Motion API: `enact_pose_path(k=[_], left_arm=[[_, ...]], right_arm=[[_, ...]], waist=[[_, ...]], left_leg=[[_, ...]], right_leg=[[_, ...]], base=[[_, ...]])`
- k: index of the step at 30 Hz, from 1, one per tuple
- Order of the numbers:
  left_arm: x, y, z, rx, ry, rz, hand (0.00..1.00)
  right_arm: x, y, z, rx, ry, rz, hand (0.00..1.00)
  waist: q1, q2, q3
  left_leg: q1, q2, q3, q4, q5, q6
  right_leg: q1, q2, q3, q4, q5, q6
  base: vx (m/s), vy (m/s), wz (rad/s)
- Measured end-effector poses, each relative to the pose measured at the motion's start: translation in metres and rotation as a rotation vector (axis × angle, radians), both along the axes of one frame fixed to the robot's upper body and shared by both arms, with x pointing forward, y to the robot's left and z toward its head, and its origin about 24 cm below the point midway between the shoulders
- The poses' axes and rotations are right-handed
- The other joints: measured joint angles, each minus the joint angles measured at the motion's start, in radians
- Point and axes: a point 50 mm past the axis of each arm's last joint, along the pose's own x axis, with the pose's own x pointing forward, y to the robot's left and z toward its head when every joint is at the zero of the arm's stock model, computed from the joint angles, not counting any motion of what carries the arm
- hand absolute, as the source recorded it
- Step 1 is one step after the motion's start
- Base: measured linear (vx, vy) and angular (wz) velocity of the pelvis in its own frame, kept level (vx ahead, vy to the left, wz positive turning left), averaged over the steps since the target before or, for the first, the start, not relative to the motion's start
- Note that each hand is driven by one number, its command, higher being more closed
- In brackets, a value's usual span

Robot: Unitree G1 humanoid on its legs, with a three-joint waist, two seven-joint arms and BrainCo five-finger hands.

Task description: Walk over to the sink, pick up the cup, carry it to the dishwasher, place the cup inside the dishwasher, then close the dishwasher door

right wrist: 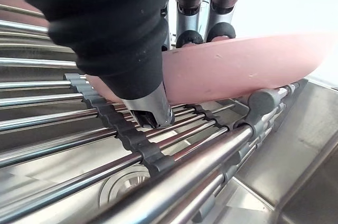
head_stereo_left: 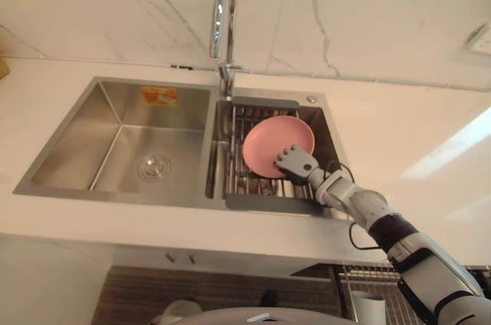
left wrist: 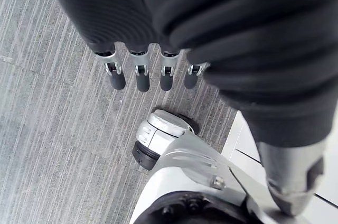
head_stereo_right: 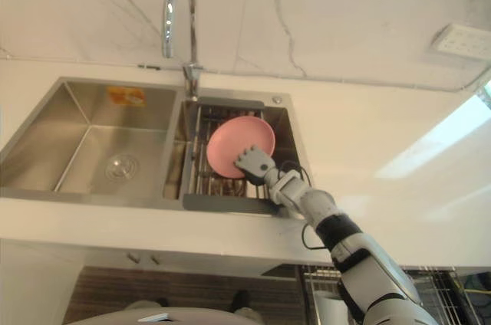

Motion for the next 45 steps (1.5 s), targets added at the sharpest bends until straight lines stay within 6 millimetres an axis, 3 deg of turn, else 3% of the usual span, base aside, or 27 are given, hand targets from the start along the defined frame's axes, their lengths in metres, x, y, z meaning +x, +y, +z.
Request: enact_pose_path(k=[8, 12, 22, 30, 37, 45], left_arm=[[-0.005, 0.001, 0.0, 0.003, 0.005, 0.007, 0.0], [-0.008, 0.001, 0.0, 0.003, 0.01, 0.015, 0.0], [-0.018, 0.0, 0.0, -0.007, 0.028, 0.029, 0.0], [-0.026, 0.0, -0.001, -0.001, 0.072, 0.039, 0.0], [-0.035, -0.002, -0.001, -0.019, 0.123, 0.094, 0.0], [-0.049, -0.003, 0.002, 0.025, 0.282, 0.087, 0.0]], right_arm=[[0.0, -0.004, 0.007, 0.026, -0.051, 0.036, 1.0], [0.007, -0.006, 0.022, 0.014, -0.096, 0.056, 1.0], [0.014, -0.014, 0.063, -0.006, -0.235, 0.077, 1.0], [0.012, -0.034, 0.113, 0.003, -0.416, 0.043, 1.0], [-0.005, -0.079, 0.132, 0.052, -0.473, -0.097, 1.0], [-0.031, -0.128, 0.123, 0.109, -0.495, -0.287, 1.0]], waist=[[0.0, 0.0, 0.0], [-0.003, 0.0, 0.0], [-0.014, 0.0, 0.0], [-0.051, 0.0, 0.0], [-0.102, 0.001, -0.004], [-0.17, -0.001, -0.03]], left_leg=[[0.002, -0.002, 0.0, -0.014, 0.009, 0.002], [0.003, -0.002, 0.0, -0.013, 0.01, 0.002], [0.016, 0.0, 0.038, -0.018, 0.007, 0.003], [0.034, 0.007, 0.125, -0.011, -0.014, 0.003], [0.064, 0.016, 0.188, -0.007, -0.038, 0.0], [0.088, 0.01, 0.251, 0.027, -0.08, 0.01]], right_leg=[[-0.006, -0.002, 0.001, 0.0, 0.0, 0.001], [-0.007, -0.002, 0.002, 0.0, 0.001, 0.001], [-0.018, 0.003, 0.041, 0.0, 0.006, 0.0], [-0.048, 0.018, 0.12, 0.0, 0.015, -0.003], [-0.061, 0.036, 0.175, 0.0, 0.019, -0.004], [-0.062, 0.043, 0.248, 0.001, 0.026, 0.007]], base=[[0.0, 0.0, 0.0], [0.0, 0.0, 0.0], [0.0, 0.004, -0.11], [-0.01, 0.009, -0.32], [0.02, 0.013, -0.26], [-0.01, 0.032, -0.27]])
